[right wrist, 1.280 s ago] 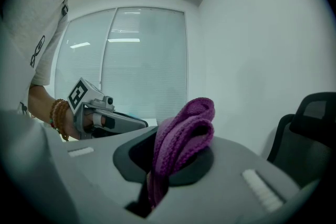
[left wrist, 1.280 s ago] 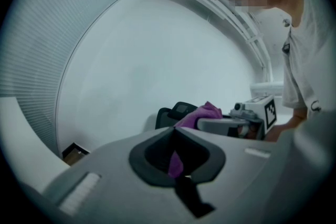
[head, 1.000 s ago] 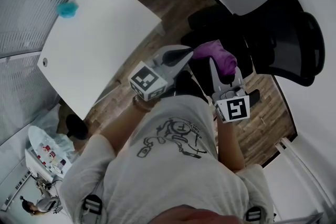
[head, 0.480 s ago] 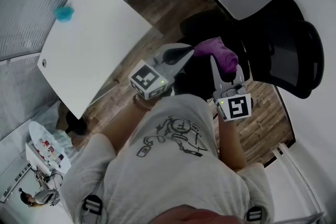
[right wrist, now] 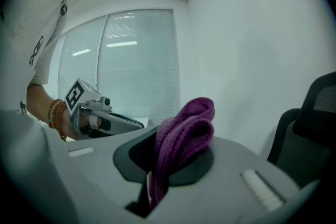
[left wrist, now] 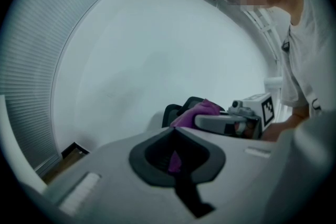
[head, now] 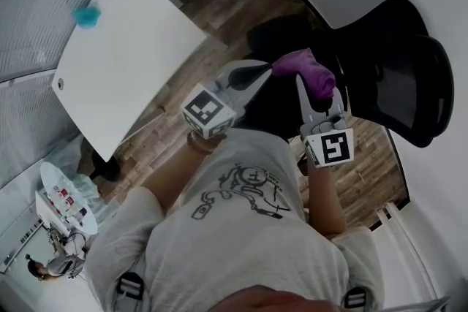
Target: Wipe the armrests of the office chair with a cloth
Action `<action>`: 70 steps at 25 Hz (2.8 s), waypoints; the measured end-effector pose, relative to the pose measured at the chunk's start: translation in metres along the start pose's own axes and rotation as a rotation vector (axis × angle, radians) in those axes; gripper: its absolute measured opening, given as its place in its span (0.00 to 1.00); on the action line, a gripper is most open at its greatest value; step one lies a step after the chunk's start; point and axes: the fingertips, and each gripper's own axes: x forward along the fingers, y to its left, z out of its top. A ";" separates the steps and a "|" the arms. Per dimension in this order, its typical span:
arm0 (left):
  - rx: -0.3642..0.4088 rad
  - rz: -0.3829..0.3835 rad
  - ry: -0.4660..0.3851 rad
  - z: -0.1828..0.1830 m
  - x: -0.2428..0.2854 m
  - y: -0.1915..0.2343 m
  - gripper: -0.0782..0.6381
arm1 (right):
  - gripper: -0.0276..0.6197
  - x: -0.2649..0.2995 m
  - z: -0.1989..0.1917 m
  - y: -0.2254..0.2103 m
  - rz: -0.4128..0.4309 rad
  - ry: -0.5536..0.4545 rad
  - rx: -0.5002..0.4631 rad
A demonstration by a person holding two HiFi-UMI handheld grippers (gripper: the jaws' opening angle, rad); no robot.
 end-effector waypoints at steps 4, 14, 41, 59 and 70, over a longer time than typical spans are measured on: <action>-0.004 -0.002 0.011 -0.002 0.002 0.011 0.11 | 0.08 0.010 -0.004 -0.008 -0.019 0.005 0.017; -0.011 -0.011 0.042 -0.013 0.009 0.053 0.11 | 0.09 0.042 -0.021 -0.024 -0.030 0.064 0.001; -0.114 0.066 0.070 -0.102 0.029 0.143 0.11 | 0.09 0.133 -0.119 -0.027 0.054 0.195 0.001; -0.198 0.112 0.125 -0.163 0.039 0.185 0.11 | 0.09 0.181 -0.185 -0.016 0.143 0.281 -0.012; -0.227 0.131 0.133 -0.186 0.034 0.204 0.11 | 0.09 0.210 -0.217 -0.007 0.176 0.317 -0.012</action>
